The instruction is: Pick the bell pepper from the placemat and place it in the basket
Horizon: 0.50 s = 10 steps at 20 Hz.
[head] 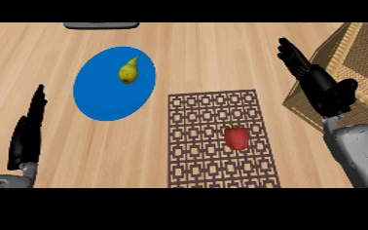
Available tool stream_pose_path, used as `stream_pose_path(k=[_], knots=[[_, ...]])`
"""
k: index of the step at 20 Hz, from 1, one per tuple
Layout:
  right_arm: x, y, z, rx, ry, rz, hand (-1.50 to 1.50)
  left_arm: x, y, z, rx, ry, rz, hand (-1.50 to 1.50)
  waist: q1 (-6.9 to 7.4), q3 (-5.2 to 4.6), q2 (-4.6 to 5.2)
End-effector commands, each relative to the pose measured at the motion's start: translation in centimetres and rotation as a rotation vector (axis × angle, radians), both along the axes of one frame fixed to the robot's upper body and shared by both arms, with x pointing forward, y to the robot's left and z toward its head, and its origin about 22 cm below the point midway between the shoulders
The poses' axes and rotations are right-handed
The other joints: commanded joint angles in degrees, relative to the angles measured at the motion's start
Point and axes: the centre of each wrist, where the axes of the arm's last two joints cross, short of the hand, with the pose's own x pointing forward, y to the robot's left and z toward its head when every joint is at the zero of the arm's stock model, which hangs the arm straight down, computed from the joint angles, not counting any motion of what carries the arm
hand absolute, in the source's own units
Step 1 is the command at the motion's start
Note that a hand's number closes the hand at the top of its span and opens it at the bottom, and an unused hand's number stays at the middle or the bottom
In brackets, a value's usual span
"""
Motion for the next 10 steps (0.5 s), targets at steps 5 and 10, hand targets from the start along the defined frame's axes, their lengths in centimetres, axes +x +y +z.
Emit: stream_pose_path(k=[5, 10], knots=[[-0.2, 1.0, -0.8, 0.001, -0.145, 0.048, 1.5, 3.7, -6.0, 5.4, -0.099, -0.179, -0.458, 0.0, 0.28, 0.03, -1.75], [-6.2, 10.7, -5.3, 0.027, -0.344, 0.399, -1.5, 3.9, -7.9, 5.6, -0.207, -0.143, -0.576, 0.0, 0.0, 0.04, -1.91]])
